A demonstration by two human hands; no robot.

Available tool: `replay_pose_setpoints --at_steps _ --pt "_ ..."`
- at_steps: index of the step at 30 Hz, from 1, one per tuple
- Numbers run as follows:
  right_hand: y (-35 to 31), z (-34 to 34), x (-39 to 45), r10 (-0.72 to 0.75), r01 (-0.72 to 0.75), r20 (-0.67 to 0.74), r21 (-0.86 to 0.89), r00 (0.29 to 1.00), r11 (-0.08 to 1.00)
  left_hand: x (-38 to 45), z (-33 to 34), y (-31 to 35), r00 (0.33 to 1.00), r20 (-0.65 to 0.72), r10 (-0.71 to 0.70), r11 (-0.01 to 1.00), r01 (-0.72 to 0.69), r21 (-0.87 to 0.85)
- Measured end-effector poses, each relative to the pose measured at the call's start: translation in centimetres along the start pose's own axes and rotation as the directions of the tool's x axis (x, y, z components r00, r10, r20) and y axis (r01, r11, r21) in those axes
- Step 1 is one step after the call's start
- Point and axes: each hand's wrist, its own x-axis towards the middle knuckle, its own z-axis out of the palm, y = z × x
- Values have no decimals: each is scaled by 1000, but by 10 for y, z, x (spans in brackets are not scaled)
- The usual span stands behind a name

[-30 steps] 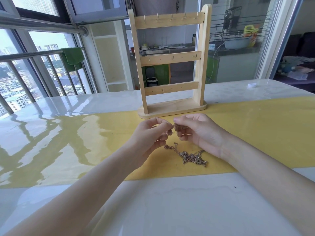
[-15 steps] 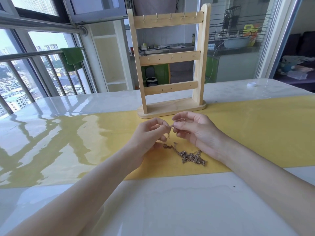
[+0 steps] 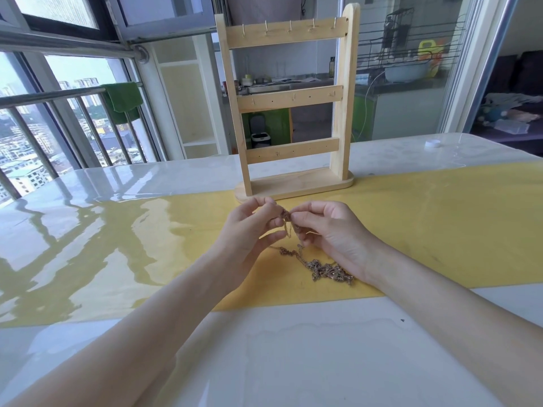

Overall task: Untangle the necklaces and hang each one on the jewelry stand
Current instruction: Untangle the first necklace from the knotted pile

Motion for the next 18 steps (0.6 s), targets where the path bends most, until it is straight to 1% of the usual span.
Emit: replay_pose_setpoints --at_steps 2,3,5,8,11,14,18 --pt "0 -1 1 13 -11 -28 85 1000 996 0 0 1 999 40 -16 1000 16 -19" --pt "-1 -2 1 26 -21 -37 135 999 991 0 0 1 999 48 -15 1000 15 -1" --pt "-3 -3 2 46 -37 -41 206 998 978 -1 2 -1 999 40 -3 996 -1 89" --pt "-3 -3 1 54 -43 -48 208 997 977 -2 4 -3 1000 -1 16 968 -15 252" --pt "-3 -1 0 47 -34 -68 187 997 982 -2 4 -4 999 -23 35 940 -25 339" --pt "-3 -1 1 56 -35 -94 208 994 977 -3 6 -4 1000 -19 16 943 -9 333" --pt "-2 -1 3 83 -51 -130 232 988 971 -3 5 -2 997 -38 -68 971 75 228"
